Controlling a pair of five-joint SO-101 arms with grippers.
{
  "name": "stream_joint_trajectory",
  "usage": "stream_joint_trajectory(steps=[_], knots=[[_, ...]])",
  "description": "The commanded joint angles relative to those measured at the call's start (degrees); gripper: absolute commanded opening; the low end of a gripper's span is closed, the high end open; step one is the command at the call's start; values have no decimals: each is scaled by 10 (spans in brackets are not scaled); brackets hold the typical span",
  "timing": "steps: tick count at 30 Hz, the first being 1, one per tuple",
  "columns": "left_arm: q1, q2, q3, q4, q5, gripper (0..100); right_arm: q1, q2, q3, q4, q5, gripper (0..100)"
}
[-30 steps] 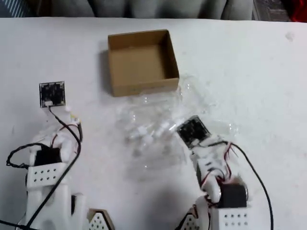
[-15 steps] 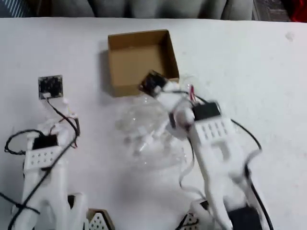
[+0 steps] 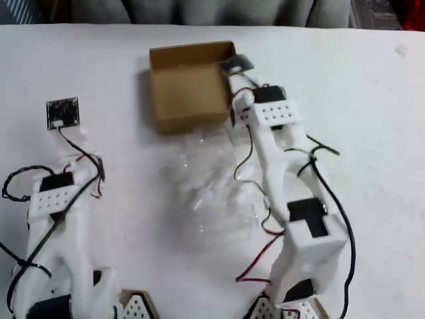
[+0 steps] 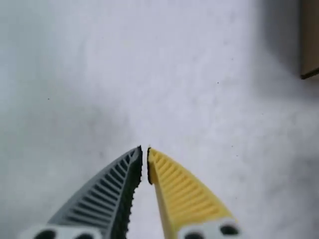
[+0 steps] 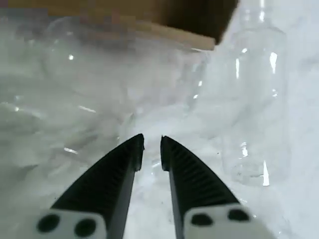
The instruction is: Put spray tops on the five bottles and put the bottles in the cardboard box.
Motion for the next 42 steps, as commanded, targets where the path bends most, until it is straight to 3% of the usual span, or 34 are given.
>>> stream_joint_trajectory(steps=[1,9,16,21,25,31,34,42], knots=[[-7,0,-36,-10,6,21,33,27,-59,4,-63,21],[-6,3,-33,-25,6,21,-32,78,-59,53,-80,16],[-6,3,-33,-25,6,21,-135,80,-61,92,-179,17],[-7,3,-33,-25,6,21,-219,79,-62,92,-186,17],[-7,3,-33,-25,6,21,-236,76,-66,109,-180,17],[7,3,-32,-25,6,27,-185,-7,-91,234,-65,17],[29,3,-31,-13,13,82,-139,-57,-33,236,-17,17],[124,-1,-65,105,245,254,57,-161,175,167,79,17]])
